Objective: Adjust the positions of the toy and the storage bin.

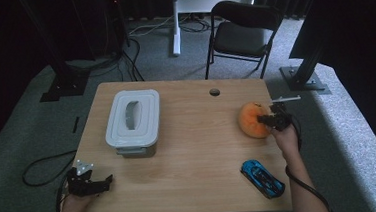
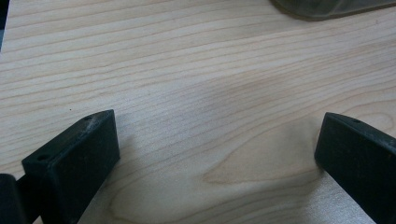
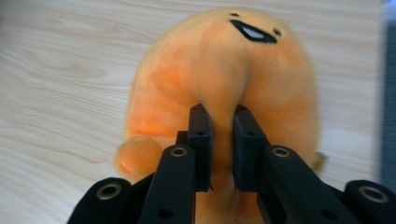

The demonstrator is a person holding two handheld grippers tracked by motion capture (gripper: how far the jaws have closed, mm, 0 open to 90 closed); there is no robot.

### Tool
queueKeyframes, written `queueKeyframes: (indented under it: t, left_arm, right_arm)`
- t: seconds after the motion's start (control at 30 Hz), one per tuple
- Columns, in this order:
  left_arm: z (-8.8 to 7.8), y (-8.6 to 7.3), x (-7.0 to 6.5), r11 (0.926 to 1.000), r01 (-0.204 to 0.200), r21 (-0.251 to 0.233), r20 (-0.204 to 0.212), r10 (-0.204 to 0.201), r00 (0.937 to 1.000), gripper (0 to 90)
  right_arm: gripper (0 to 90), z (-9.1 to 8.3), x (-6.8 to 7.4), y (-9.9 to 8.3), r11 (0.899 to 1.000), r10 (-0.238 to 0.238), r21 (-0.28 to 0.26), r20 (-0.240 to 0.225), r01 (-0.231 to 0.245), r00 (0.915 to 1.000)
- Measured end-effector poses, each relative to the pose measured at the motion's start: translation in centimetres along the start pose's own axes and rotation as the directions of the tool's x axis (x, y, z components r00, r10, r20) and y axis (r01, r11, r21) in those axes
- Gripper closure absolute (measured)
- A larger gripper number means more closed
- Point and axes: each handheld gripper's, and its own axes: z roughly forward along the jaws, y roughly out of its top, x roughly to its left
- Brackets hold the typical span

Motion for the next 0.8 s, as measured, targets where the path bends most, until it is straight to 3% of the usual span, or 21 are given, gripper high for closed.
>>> queueKeyframes:
  t: [0.1,0.23,0.53,0.7,0.8]
  left_arm:
    - [0.0,0.0,0.0,1.0000,-0.001,0.001,-0.001,0.001,1.0000,0.3]
    - [0.0,0.0,-0.3,1.0000,0.006,0.000,-0.006,-0.006,1.0000,0.2]
    - [-0.5,0.4,-0.3,0.9992,0.022,0.034,0.001,-0.023,0.9997,0.3]
    - [-1.7,1.0,0.1,0.9981,0.053,-0.033,-0.001,-0.053,0.9986,0.3]
    - [-2.2,1.3,0.5,0.9958,0.073,-0.055,-0.001,-0.073,0.9974,0.3]
  right_arm:
    - [74.3,-0.2,0.1,-0.3,1.000,0.008,-0.010,-0.002,-0.008,1.0000]
    - [57.7,-0.7,0.2,-0.4,0.999,0.022,-0.028,0.004,-0.022,0.9997]
    - [31.6,-3.0,1.0,-0.4,0.992,0.075,-0.103,0.044,-0.070,0.9962]
    - [13.9,-4.5,3.0,0.1,0.988,0.032,-0.149,0.011,-0.030,0.9994]
    - [12.3,-4.8,4.4,0.6,0.987,-0.011,-0.158,0.002,0.011,0.9999]
